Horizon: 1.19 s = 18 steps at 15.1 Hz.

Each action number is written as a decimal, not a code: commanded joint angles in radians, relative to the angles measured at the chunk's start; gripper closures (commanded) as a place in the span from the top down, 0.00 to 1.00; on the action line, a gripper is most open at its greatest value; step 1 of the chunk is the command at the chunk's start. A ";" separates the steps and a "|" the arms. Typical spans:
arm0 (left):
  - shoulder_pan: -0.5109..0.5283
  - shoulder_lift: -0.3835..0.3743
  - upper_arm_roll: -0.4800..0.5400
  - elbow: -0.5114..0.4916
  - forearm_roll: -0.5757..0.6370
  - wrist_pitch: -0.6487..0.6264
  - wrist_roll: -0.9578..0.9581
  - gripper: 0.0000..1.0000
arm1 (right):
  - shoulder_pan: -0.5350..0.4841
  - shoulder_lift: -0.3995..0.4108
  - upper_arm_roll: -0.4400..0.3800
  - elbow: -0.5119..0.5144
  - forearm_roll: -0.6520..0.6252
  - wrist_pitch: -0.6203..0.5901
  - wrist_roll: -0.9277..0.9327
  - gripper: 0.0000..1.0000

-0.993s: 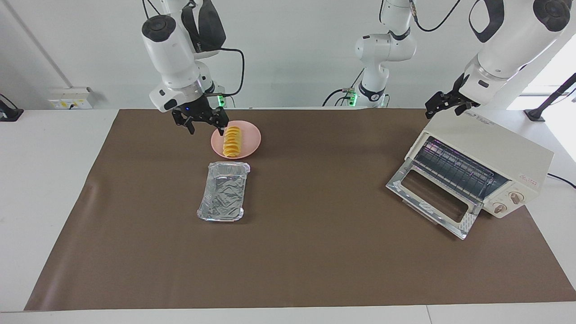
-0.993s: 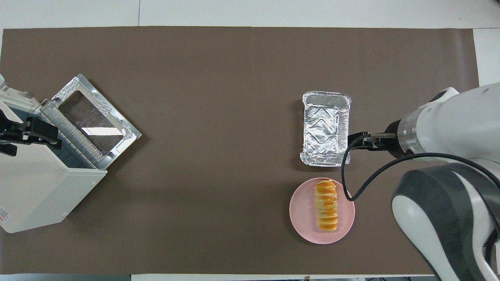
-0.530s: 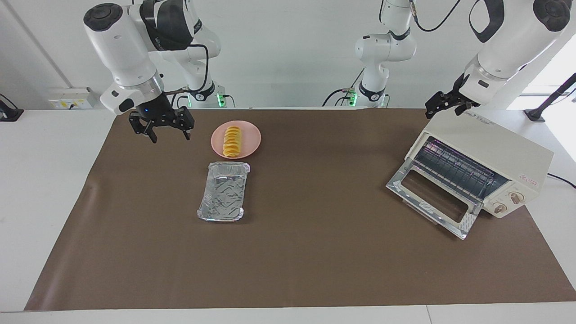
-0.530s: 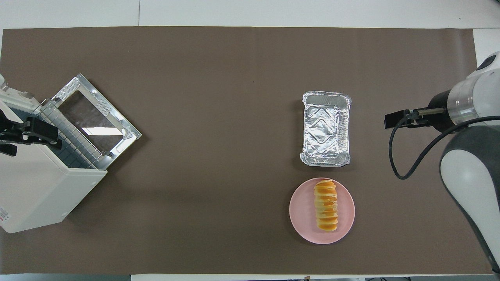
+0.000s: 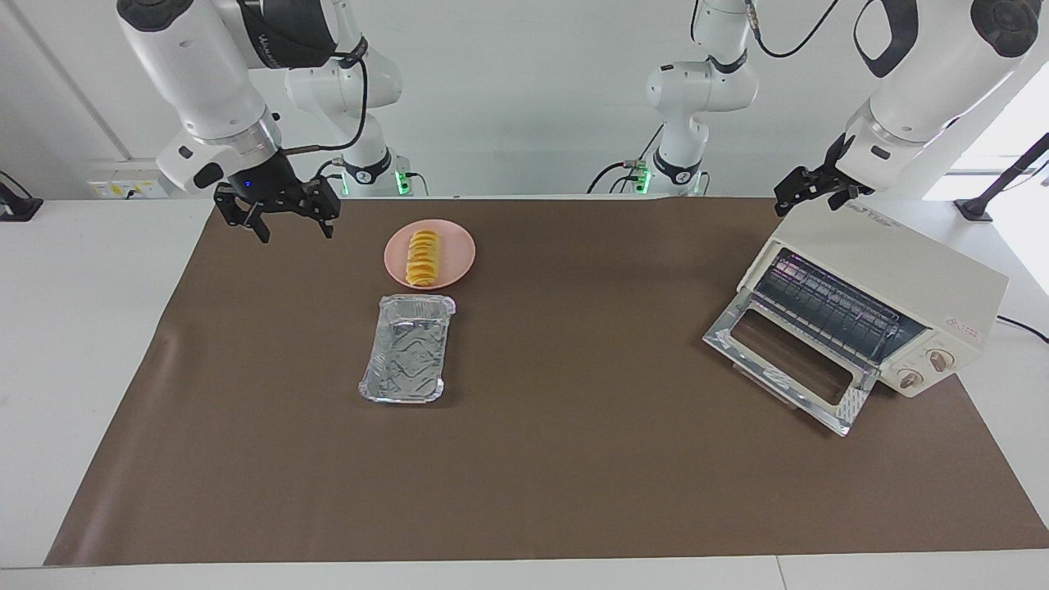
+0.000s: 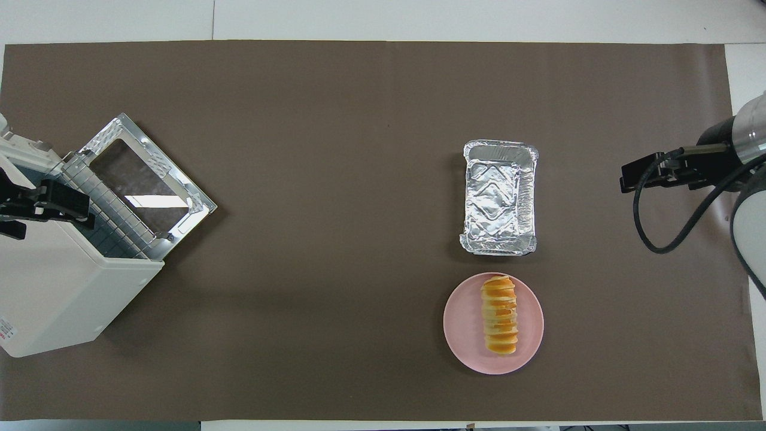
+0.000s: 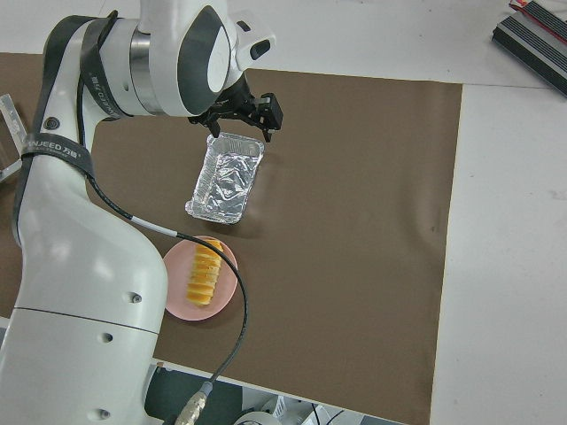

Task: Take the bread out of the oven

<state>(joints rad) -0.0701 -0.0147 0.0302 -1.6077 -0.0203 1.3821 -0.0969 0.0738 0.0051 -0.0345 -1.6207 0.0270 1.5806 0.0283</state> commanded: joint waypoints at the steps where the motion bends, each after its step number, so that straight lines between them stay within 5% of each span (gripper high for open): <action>1: 0.009 -0.028 -0.007 -0.034 0.011 0.018 -0.001 1.00 | -0.026 0.006 0.008 0.007 -0.015 -0.024 -0.018 1.00; 18: 0.009 -0.028 -0.007 -0.034 0.011 0.018 -0.001 1.00 | -0.025 -0.005 0.007 0.004 -0.052 -0.051 -0.033 1.00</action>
<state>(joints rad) -0.0701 -0.0147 0.0302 -1.6077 -0.0203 1.3821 -0.0969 0.0584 0.0071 -0.0348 -1.6211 -0.0206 1.5582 0.0256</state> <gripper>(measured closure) 0.000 0.000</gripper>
